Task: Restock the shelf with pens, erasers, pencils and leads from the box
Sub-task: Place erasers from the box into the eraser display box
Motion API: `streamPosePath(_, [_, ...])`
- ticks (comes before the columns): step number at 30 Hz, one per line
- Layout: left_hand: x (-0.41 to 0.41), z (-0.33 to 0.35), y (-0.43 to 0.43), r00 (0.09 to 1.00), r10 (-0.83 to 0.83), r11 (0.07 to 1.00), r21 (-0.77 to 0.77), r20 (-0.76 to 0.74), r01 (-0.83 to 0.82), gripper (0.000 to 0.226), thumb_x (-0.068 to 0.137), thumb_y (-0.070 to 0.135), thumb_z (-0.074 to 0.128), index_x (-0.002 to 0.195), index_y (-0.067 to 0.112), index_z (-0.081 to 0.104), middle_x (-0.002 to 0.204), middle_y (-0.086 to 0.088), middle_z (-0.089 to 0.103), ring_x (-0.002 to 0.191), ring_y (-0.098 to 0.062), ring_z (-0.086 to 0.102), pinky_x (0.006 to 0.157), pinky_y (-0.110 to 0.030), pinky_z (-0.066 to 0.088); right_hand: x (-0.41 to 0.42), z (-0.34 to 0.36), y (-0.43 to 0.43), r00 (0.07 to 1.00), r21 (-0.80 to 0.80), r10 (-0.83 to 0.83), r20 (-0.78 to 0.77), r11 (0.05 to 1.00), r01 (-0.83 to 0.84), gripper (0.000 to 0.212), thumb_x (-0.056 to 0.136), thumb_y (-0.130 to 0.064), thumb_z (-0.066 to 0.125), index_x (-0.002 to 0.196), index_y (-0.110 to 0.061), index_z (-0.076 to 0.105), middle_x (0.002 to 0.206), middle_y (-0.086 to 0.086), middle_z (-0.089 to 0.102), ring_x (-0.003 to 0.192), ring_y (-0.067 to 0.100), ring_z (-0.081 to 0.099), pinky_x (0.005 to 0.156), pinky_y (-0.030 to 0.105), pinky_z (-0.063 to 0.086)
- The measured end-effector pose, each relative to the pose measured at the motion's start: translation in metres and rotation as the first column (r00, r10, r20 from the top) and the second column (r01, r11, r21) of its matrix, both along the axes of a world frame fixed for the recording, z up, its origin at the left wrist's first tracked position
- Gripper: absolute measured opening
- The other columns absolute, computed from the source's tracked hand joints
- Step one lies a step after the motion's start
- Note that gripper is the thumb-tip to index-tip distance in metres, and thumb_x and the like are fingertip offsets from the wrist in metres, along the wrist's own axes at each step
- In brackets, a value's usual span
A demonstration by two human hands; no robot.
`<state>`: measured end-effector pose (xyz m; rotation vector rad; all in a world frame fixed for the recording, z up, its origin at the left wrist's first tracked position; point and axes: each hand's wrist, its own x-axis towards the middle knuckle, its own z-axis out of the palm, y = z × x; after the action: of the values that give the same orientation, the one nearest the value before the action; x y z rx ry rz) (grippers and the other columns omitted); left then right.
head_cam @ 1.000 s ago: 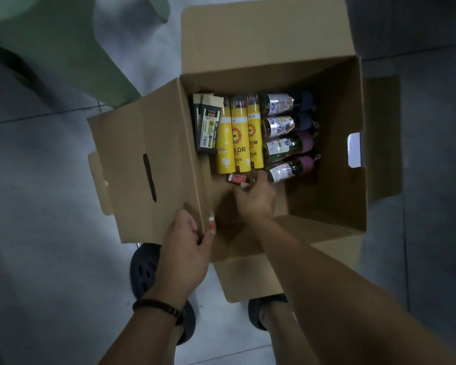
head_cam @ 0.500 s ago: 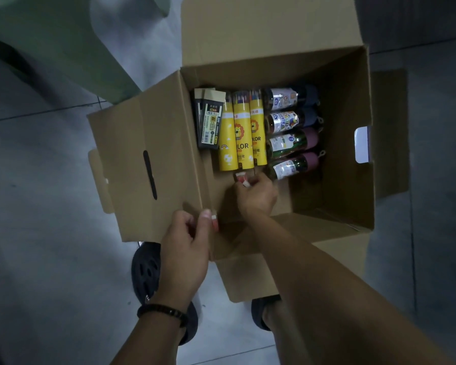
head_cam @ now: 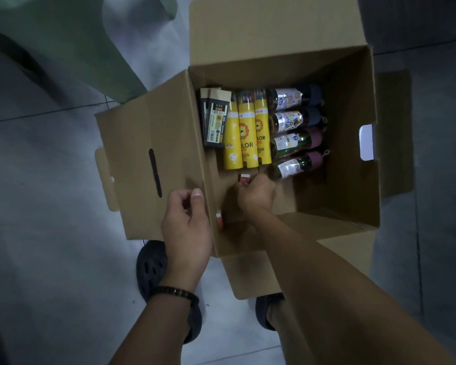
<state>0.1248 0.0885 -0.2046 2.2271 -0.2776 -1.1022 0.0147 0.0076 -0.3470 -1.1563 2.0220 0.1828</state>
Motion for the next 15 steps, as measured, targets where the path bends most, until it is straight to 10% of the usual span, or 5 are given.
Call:
streamPosePath(6, [0.01,0.014,0.004,0.975,0.097,0.989,-0.093,-0.201,-0.118,0.016,0.109,0.03,0.056,0.108,0.023,0.07,0.096,-0.006,0.075,0.08,-0.023,0.075,0.072,-0.033,0.062,0.006,0.089,0.006,0.919,-0.007,0.031,0.393,1.0,-0.03,0.014,0.074,-0.027,0.086,0.08,-0.018,0.077,0.072,-0.002,0.077,0.069,0.02,0.076,0.069,0.041,0.066])
streamPosePath(15, [0.017,0.035,0.011,0.726,0.077,0.977,-0.092,-0.683,-0.19,0.048,0.096,0.043,0.058,0.126,0.007,0.067,0.12,-0.023,0.073,0.114,-0.036,0.073,0.091,-0.048,0.061,0.002,0.207,0.018,0.727,-0.011,0.179,0.663,0.973,-0.23,0.024,0.079,-0.014,0.091,0.096,-0.028,0.081,0.078,-0.003,0.076,0.069,0.007,0.073,0.063,0.025,0.061])
